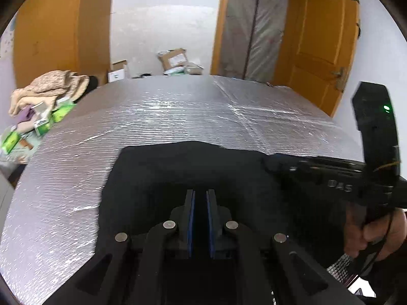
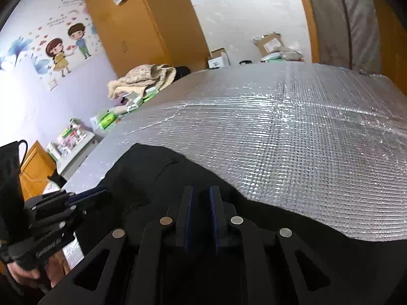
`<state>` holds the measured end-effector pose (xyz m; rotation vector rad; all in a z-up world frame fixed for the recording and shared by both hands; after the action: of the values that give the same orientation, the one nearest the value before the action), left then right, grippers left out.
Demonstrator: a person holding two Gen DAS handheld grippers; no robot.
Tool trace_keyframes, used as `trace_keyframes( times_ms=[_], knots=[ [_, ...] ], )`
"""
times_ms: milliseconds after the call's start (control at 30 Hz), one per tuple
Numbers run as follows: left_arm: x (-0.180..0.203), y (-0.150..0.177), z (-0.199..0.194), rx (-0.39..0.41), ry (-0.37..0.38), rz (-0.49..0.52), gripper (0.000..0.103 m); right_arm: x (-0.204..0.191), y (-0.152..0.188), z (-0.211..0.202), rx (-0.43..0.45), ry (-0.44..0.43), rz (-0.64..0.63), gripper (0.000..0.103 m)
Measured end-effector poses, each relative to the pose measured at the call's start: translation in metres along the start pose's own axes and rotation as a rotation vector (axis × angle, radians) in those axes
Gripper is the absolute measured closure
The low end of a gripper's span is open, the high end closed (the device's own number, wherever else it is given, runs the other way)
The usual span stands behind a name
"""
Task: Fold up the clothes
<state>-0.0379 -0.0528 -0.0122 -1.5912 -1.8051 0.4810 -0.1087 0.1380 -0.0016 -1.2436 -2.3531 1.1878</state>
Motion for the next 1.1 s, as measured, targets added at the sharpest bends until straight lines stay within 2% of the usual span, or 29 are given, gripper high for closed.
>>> trace_keyframes(
  times_ms=[133,433,633,733,833,933,1100],
  knots=[
    [0.008,0.001,0.019,-0.047,0.021,0.022,0.095,0.011,0.007,0.014,-0.032,-0.029,0.057,0.09],
    [0.009,0.007,0.022,-0.004,0.039,0.035,0.095,0.02,0.013,0.014,-0.034,-0.07,0.115,0.092],
    [0.008,0.004,0.017,-0.02,0.039,0.009,0.095,0.021,0.014,0.01,-0.039,-0.076,0.12,0.091],
    [0.012,0.008,-0.002,0.002,0.055,-0.003,0.095,0.01,0.017,-0.006,-0.033,-0.035,0.087,0.087],
    [0.022,0.018,-0.015,0.016,0.07,0.014,0.095,-0.013,0.024,-0.03,0.011,-0.06,0.032,0.087],
    [0.029,0.029,-0.016,-0.005,0.086,0.026,0.095,-0.034,0.034,-0.043,0.041,-0.064,-0.042,0.087],
    [0.028,0.04,-0.016,-0.01,0.075,0.023,0.095,-0.045,0.056,-0.033,-0.014,-0.094,-0.058,0.087]
  ],
)
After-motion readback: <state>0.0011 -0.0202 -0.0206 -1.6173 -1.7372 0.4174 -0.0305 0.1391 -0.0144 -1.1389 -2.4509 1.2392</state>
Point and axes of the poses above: each gripper's, at about its wrist camera, not at the fingertips, and z roughly the way its jaws point, x to its right, y to its underside, the point moved 4 cm from there along z, roughly the way its jaws point, and after that the axes turned 11 degrees about -z, right-handed, at the moved point
